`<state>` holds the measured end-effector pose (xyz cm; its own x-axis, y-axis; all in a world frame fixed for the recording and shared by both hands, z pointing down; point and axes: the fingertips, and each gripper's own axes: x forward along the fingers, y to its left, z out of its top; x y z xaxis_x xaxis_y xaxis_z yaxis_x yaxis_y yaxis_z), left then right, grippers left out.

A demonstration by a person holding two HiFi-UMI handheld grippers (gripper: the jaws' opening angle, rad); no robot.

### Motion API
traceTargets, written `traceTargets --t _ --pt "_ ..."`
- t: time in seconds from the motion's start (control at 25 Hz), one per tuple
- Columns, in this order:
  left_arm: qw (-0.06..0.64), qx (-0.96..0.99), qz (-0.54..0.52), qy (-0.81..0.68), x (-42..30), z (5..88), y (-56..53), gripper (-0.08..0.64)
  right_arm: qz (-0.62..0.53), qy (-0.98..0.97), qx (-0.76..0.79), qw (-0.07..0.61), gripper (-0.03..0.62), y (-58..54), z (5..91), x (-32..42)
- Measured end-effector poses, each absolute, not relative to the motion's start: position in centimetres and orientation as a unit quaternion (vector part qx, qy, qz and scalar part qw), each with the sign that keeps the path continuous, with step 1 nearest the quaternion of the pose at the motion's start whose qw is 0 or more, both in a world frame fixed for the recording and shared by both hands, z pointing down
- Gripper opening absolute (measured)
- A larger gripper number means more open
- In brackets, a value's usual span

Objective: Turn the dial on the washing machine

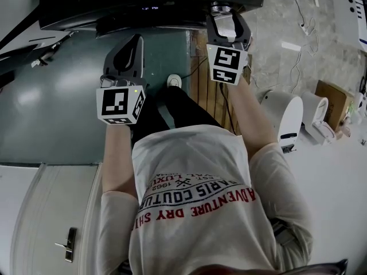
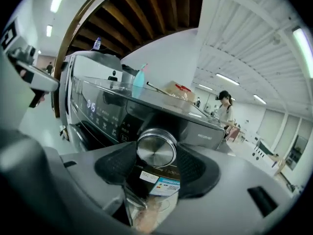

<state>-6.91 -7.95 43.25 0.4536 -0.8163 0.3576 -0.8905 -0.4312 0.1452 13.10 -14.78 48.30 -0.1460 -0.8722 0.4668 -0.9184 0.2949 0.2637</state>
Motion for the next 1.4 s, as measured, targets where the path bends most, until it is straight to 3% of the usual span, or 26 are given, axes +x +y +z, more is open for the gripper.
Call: traceTargets --t 0.2,0.4,0.68,0.92,1.12,1.4 --pt "0.151 0.837 0.116 -0.513 -7.1 43.0 -8.1 0.015 0.099 -0.755 0.604 0.234 0.270 -14.8 48.6 14.0" --pt "0.148 0.835 0.118 -0.517 -7.7 42.8 -8.3 0.017 0.073 -0.757 0.604 0.240 0.273 -14.7 48.5 13.8" --pt "0.144 0.831 0.128 -0.522 -8.0 42.7 -8.1 0.015 -0.073 -0.752 0.565 0.332 0.287 -13.8 48.9 12.8" --pt "0.140 0.828 0.132 -0.526 -8.3 42.8 -8.3 0.015 -0.108 -0.741 0.556 0.360 0.290 -14.7 49.1 13.0" --pt "0.141 0.826 0.135 -0.528 -8.3 43.1 -8.3 0.016 -0.070 -0.752 0.560 0.341 0.278 -14.7 49.2 13.1" --pt "0.140 0.827 0.139 -0.527 -8.1 43.1 -8.3 0.016 0.075 -0.773 0.574 0.260 0.276 -14.9 48.9 13.7"
